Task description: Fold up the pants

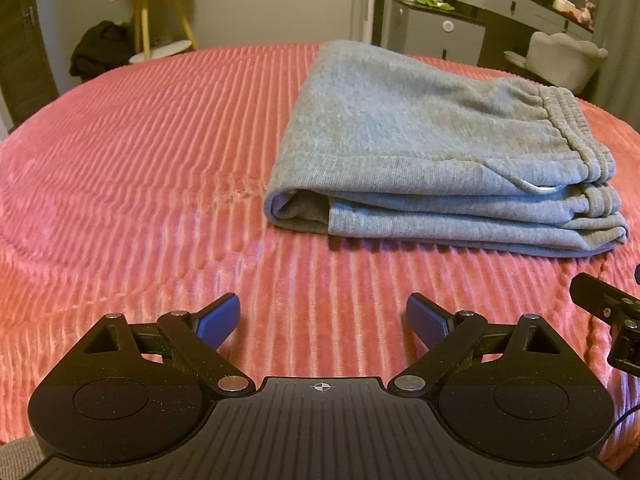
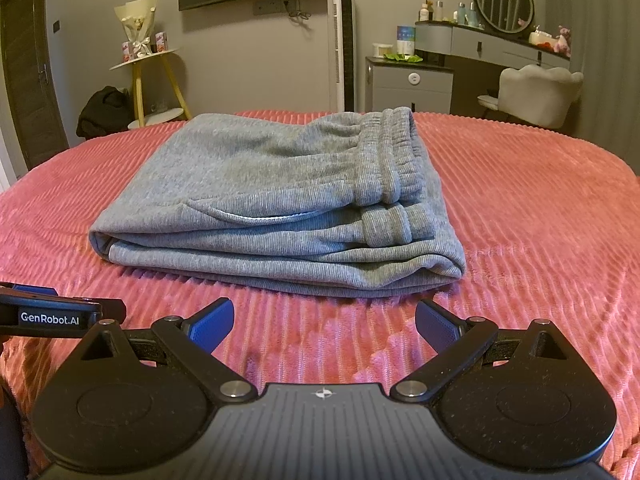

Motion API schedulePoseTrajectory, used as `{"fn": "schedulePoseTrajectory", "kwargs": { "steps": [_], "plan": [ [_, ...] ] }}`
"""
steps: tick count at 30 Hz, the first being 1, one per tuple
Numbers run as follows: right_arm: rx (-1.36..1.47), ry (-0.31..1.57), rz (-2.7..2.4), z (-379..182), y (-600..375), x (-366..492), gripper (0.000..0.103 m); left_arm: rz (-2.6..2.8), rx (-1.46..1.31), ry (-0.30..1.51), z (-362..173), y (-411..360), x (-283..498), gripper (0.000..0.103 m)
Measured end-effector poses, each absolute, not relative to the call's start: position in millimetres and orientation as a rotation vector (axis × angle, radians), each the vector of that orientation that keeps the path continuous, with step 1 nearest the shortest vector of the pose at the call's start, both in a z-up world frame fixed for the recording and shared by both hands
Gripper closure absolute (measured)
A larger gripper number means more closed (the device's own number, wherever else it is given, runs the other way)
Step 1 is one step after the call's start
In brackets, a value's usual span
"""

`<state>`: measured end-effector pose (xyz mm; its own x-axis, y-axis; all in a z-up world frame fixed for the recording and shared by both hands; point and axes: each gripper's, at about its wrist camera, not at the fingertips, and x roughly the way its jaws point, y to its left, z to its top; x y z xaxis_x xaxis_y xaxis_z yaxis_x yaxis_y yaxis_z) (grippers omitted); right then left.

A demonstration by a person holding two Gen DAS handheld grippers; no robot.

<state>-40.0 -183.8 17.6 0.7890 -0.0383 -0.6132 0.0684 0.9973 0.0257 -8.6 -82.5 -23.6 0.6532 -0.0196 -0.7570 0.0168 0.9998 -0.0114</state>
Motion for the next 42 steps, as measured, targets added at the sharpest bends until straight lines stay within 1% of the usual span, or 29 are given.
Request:
{"fn": "schedulePoseTrajectory", "kwargs": {
  "steps": [29, 42],
  "plan": [
    [0.039, 0.659, -0.051, 17.0, -184.2, -38.9, 0.006, -0.027, -0.025, 0.864, -23.2, -81.3, -6.7, 0.008],
    [0.033, 0.659, -0.052, 17.2, -183.8, -38.4, 0.006, -0.047, -0.005, 0.837, -21.5, -82.8, -8.3, 0.008]
  ]
}}
